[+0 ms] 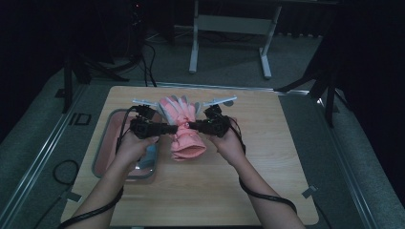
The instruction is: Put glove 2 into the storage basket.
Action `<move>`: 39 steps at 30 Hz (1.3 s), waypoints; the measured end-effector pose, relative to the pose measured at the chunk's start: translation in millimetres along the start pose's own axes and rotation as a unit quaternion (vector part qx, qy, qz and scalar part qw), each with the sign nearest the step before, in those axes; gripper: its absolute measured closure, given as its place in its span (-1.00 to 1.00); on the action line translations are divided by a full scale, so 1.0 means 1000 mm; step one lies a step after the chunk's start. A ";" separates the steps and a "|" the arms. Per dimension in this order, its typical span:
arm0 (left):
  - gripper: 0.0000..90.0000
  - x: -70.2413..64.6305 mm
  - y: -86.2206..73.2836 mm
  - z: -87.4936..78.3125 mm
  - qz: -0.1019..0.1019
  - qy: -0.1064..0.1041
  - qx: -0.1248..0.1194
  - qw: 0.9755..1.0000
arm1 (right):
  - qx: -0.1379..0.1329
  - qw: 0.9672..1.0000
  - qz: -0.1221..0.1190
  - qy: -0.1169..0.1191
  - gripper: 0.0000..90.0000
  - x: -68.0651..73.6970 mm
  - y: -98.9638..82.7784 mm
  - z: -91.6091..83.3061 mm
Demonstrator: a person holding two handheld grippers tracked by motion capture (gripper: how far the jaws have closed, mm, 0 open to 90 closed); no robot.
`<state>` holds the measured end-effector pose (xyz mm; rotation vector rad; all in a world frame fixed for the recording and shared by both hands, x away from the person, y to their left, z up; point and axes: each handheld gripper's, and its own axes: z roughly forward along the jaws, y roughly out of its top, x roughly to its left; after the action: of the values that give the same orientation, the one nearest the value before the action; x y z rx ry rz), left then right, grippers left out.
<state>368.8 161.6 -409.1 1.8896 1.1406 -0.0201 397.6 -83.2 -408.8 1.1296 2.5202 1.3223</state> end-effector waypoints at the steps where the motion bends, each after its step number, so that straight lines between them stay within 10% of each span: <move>1: 0.55 0.002 -0.001 -0.004 -0.001 0.003 -0.001 1.000 | 0.000 1.000 0.000 0.000 0.77 0.000 0.000 0.000; 25: 0.55 0.059 -0.037 -0.112 -0.032 0.076 -0.035 0.996 | 0.003 0.998 -0.052 0.046 0.77 0.088 0.056 0.082; 39: 0.55 0.096 -0.062 -0.098 -0.067 0.077 -0.021 0.995 | 0.024 0.998 -0.051 0.042 0.77 0.093 0.042 0.130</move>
<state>339.9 307.1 -434.5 1.7999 1.3605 0.0752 404.4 79.4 -435.5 0.9582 2.6428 1.3163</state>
